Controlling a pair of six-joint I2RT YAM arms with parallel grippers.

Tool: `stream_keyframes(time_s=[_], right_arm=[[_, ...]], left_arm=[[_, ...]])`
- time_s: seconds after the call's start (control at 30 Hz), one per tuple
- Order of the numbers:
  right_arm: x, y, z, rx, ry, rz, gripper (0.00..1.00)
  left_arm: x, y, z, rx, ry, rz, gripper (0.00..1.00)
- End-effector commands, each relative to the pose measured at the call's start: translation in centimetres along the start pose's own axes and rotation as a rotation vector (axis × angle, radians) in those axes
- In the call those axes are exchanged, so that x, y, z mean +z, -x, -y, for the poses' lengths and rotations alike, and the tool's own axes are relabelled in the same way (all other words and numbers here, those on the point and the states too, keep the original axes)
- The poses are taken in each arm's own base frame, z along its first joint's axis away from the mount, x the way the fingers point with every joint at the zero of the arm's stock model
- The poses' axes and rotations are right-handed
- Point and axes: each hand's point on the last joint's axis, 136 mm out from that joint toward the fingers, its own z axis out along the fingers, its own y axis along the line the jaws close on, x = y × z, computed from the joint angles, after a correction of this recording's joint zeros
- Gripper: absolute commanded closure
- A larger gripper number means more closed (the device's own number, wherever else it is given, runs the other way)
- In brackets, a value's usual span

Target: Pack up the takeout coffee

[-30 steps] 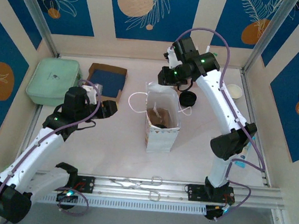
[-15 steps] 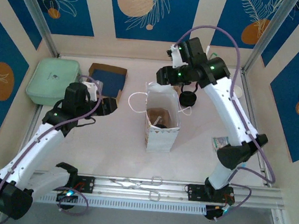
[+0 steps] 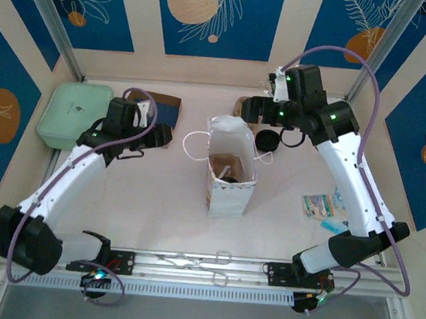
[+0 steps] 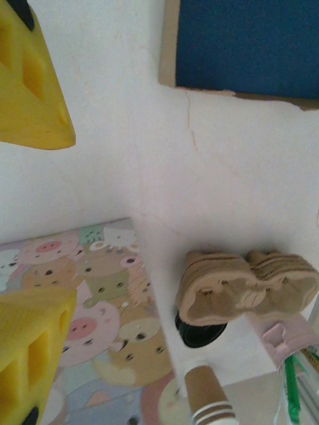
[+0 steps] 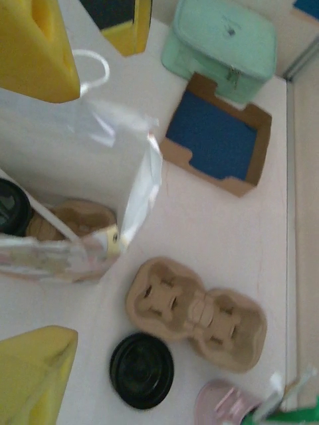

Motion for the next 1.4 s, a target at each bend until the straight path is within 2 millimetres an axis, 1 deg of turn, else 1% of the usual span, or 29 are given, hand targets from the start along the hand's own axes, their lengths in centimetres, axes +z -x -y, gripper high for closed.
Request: stream_keyframes(time_s=[0.0,0.03,0.1,0.33,0.43,0.63,0.8,1.0,1.17,1.37], right_arm=[[-1.3,0.2,2.4,0.103,-0.035,0.042,0.12],[-1.3,0.0,3.2,0.130,-0.045,0.041,0.12],[-1.3,-0.5,4.1,0.160,-0.049,0.039,0.12],[-0.5,-2.7,6.1,0.201,-0.073,0.007,0.13],[-0.2,-3.6,6.9,0.228,-0.079,-0.004,0.13],[0.1,-5.2,7.9,0.256,-0.087,-0.023,0.13],[0.2,-6.0,8.3,0.269,-0.092,-0.027,0.13],[1.2,-7.0,8.4,0.290,-0.079,-0.057,0.14],[1.4,-7.2,8.4,0.298,-0.073,-0.061,0.14],[1.7,-7.7,8.4,0.297,-0.069,-0.077,0.14]], left_arm=[[0.5,2.2,-0.9,0.009,0.036,0.019,0.43],[0.9,2.7,-1.3,0.012,0.057,0.017,0.44],[1.7,3.5,-2.1,0.025,0.101,0.007,0.44],[5.2,6.5,-5.1,0.012,0.186,-0.039,0.45],[6.8,7.2,-6.5,-0.015,0.200,-0.068,0.46],[9.8,8.1,-9.0,-0.034,0.255,-0.111,0.47],[11.6,9.1,-11.2,-0.055,0.298,-0.142,0.48],[13.6,9.3,-13.6,-0.079,0.341,-0.179,0.49],[15.4,8.9,-14.9,-0.087,0.361,-0.213,0.51],[17.7,7.7,-16.4,-0.105,0.383,-0.269,0.55]])
